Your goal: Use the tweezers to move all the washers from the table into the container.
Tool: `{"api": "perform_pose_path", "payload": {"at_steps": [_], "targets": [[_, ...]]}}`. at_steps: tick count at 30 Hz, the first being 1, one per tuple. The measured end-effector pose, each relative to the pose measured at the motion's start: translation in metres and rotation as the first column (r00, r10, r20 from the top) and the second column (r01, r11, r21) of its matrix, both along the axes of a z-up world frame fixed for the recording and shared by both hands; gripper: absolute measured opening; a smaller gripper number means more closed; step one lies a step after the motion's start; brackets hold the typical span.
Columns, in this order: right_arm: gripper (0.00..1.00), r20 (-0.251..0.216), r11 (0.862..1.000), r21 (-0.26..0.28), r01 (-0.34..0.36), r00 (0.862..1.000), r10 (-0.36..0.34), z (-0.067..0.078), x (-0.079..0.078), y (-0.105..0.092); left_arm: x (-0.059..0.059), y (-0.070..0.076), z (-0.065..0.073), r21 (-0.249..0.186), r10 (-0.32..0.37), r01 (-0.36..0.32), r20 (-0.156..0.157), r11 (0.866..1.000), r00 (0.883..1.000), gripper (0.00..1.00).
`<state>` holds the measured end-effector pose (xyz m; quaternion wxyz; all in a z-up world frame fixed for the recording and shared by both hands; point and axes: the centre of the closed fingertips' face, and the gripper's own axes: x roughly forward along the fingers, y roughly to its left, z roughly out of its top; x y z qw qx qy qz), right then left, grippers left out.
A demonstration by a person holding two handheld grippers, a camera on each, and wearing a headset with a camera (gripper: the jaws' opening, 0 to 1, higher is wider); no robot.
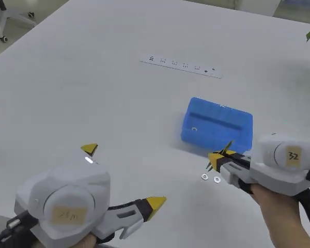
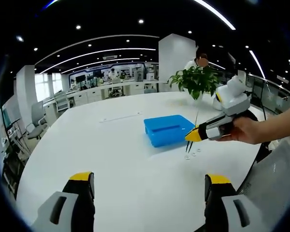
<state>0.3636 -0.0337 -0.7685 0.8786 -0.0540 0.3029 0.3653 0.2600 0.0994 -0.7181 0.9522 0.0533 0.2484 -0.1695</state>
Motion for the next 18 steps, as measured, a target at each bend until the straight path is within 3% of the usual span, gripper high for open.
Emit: {"api": "perform_pose_path", "payload": {"at_steps": [8, 10, 14, 18], "targets": [[0.02, -0.02, 1.0, -0.018, -0.009, 1.0, 0.009, -0.013, -0.001, 0.004, 0.003, -0.014, 0.004, 0.017, -0.064, 0.064, 0.007, 0.998, 0.998, 0.95], [0.02, -0.018, 0.999, -0.031, -0.01, 1.0, 0.009, -0.017, -0.002, 0.003, 0.01, -0.021, 0.007, 0.023, -0.089, 0.089, 0.013, 0.996, 0.996, 0.94], [0.02, -0.005, 1.0, -0.02, -0.003, 1.0, 0.003, -0.013, -0.001, 0.003, 0.032, -0.041, 0.026, -0.034, -0.148, 0.151, 0.068, 0.988, 0.987, 0.93], [0.02, 0.003, 1.0, -0.022, -0.002, 1.0, 0.002, -0.013, -0.002, 0.002, 0.056, -0.063, 0.043, -0.075, -0.209, 0.217, 0.104, 0.973, 0.972, 0.78]]}}
